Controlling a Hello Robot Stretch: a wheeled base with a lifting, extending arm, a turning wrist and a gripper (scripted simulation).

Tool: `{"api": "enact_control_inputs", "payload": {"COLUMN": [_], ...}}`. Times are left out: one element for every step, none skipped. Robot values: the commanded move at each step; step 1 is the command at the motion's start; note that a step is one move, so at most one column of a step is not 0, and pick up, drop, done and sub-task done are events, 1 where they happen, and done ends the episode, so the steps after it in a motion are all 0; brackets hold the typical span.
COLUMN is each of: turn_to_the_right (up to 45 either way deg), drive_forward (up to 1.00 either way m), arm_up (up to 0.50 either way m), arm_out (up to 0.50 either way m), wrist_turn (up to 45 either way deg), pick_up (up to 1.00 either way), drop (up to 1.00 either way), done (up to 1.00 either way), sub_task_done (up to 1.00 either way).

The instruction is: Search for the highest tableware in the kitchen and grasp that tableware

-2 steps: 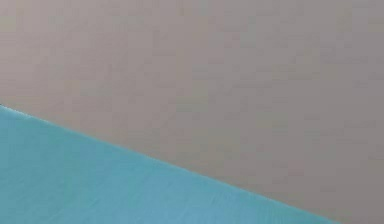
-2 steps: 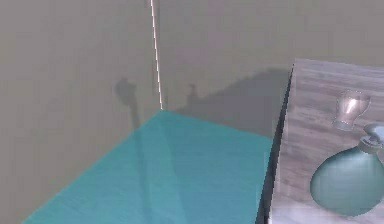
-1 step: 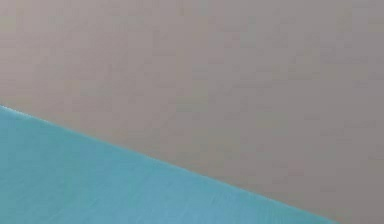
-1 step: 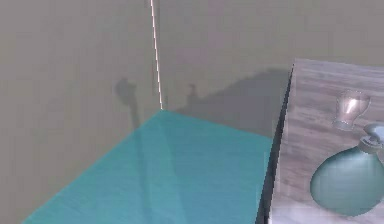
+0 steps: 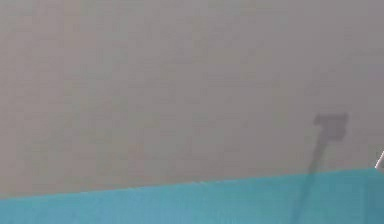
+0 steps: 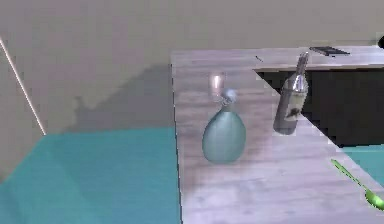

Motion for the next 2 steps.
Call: {"api": "enact_control_inputs", "payload": {"turn_to_the_right": [45.0, 45.0], "drive_forward": [0.00, 0.00], "arm_up": [0.00, 0.00], "arm_out": [0.00, 0.00], "wrist_turn": [0.0, 0.0], "pick_up": [0.00, 0.00], "drop": [0.00, 0.00], "done": [0.00, 0.00], "sub_task_done": [0.00, 0.00]}}
